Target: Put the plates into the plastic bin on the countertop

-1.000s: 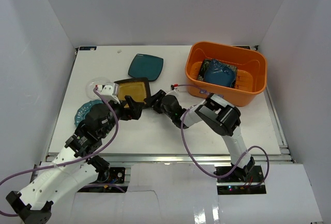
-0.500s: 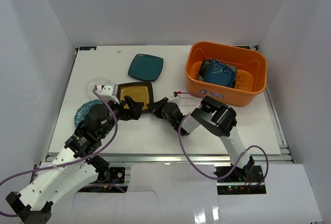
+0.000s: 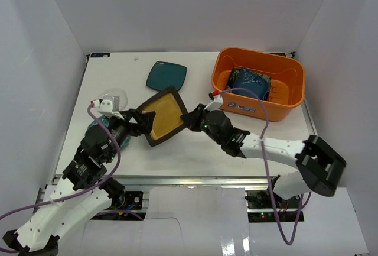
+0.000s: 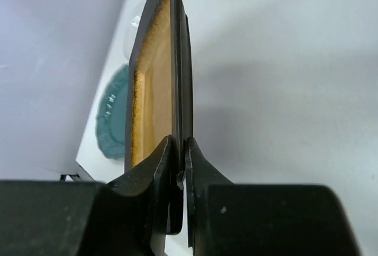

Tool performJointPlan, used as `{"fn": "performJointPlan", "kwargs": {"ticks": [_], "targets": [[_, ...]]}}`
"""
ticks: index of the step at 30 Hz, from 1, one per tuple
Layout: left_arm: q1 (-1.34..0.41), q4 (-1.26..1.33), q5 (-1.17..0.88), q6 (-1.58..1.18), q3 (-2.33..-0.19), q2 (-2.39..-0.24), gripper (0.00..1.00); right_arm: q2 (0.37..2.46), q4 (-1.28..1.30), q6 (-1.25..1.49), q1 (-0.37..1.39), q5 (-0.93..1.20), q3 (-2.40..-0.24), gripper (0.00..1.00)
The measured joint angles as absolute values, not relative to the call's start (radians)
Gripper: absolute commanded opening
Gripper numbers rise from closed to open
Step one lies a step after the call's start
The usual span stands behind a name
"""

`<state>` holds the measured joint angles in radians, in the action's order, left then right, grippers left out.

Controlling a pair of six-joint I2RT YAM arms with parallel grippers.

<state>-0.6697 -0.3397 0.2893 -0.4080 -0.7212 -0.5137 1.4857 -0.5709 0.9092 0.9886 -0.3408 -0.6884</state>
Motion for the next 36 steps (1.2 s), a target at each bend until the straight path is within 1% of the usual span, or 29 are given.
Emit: {"fn": "performJointPlan", "kwargs": {"ticks": [4, 7, 11, 16, 21, 26, 31, 36], "targets": [[-0.67, -0.327, 0.308, -0.4, -0.78, -0.494, 0.98, 1.302, -0.414, 0.752, 0.949, -0.336, -0.817, 0.08], [-0.669, -0.312, 0.307, -0.401, -0.787, -0.491, 0.98, 1.195, -0.357, 0.687, 0.831, -0.297, -0.906, 0.08], [-0.67, -0.308, 0.299, -0.404, -0.762, -0.506, 0.98, 1.117, -0.31, 0.663, 0.556, -0.233, -0.981, 0.08], [-0.669, -0.31, 0.276, -0.406, -0.722, -0.538, 0.98, 1.129, -0.226, 0.682, 0.186, -0.091, -1.0, 0.08], [-0.669, -0.31, 0.252, -0.411, -0.709, -0.556, 0.98, 1.142, -0.139, 0.697, -0.03, 0.019, -0.928, 0.08], [-0.669, -0.306, 0.244, -0.417, -0.709, -0.557, 0.98, 1.168, -0.103, 0.705, -0.132, 0.076, -0.851, 0.08], [-0.669, -0.306, 0.234, -0.425, -0.709, -0.583, 0.98, 1.216, -0.152, 0.732, -0.149, 0.11, -0.776, 0.08], [-0.669, -0.314, 0.228, -0.442, -0.739, -0.673, 0.98, 1.279, -0.246, 0.756, -0.155, 0.141, -0.738, 0.08]]}}
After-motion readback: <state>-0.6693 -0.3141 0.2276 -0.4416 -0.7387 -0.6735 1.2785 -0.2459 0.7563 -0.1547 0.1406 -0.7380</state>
